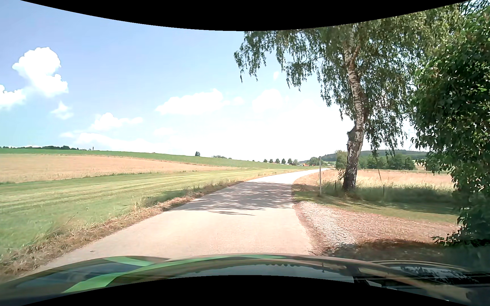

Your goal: Follow the waypoints while adhering to traffic rules and regulations

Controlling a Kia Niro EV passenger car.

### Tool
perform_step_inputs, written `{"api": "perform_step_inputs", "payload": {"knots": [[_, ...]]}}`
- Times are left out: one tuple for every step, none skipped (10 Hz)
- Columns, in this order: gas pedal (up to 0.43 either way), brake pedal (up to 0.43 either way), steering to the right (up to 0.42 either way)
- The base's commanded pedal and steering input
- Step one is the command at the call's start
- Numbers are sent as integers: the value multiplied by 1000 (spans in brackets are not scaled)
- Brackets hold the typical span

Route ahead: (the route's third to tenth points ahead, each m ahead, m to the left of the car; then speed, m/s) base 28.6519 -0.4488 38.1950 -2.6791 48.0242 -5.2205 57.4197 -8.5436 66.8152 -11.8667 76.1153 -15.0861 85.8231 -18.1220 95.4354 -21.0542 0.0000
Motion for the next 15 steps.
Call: {"api": "perform_step_inputs", "payload": {"knots": [[0, 220, 10], [0, 220, 10], [0, 220, 10], [0, 220, 10], [0, 220, 10], [0, 220, 10], [0, 220, 10], [0, 220, 10], [0, 220, 10], [0, 220, 10], [0, 220, 10], [0, 220, 10], [0, 220, 10], [0, 220, 10], [0, 220, 10]]}}
